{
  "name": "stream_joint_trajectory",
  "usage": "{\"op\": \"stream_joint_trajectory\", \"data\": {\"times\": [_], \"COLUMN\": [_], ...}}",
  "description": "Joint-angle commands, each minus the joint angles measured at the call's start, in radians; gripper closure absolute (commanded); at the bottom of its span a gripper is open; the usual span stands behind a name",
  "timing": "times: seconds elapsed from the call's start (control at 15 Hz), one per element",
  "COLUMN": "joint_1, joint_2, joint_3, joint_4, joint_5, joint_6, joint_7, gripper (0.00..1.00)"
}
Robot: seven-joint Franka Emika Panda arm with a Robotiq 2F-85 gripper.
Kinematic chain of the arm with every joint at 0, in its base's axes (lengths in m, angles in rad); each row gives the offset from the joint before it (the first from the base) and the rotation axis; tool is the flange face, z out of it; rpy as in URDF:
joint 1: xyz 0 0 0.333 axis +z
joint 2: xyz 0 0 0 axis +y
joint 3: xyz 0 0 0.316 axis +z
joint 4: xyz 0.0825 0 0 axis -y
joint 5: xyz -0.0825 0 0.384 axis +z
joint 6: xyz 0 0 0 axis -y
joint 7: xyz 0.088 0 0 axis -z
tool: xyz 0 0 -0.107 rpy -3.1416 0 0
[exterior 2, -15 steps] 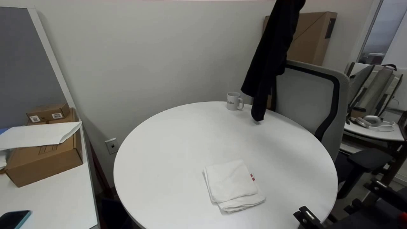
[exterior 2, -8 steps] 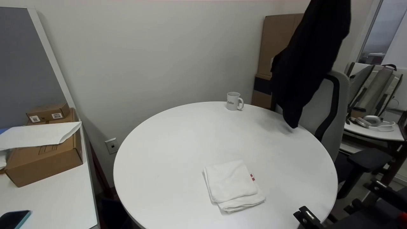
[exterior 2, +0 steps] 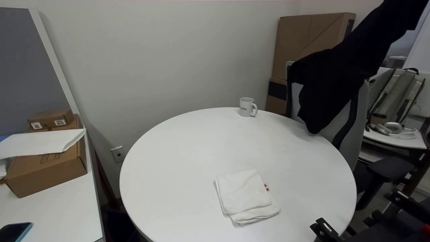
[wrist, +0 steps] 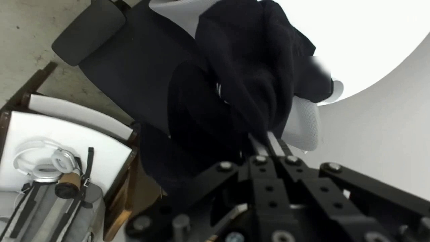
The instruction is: Hang the black t-shirt on the backrest of the grey chair
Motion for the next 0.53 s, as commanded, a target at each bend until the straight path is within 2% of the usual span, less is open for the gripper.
{"op": "stream_joint_trajectory", "data": {"times": [0.0, 0.13, 0.33, 0.4, 0.47], "joint_1": [-0.009, 0.0, 0.026, 0.102, 0.125], "joint_2": [-0.125, -0.136, -0.126, -0.112, -0.098], "joint_3": [-0.013, -0.012, -0.007, -0.083, -0.094], "joint_4": [-0.247, -0.281, -0.251, -0.215, -0.174], "joint_5": [-0.007, -0.034, -0.101, -0.116, -0.149], "joint_6": [0.092, 0.102, 0.077, 0.062, 0.047], "joint_7": [-0.023, -0.013, 0.02, 0.023, 0.034], "gripper": [0.99, 0.99, 0.99, 0.99, 0.99]}}
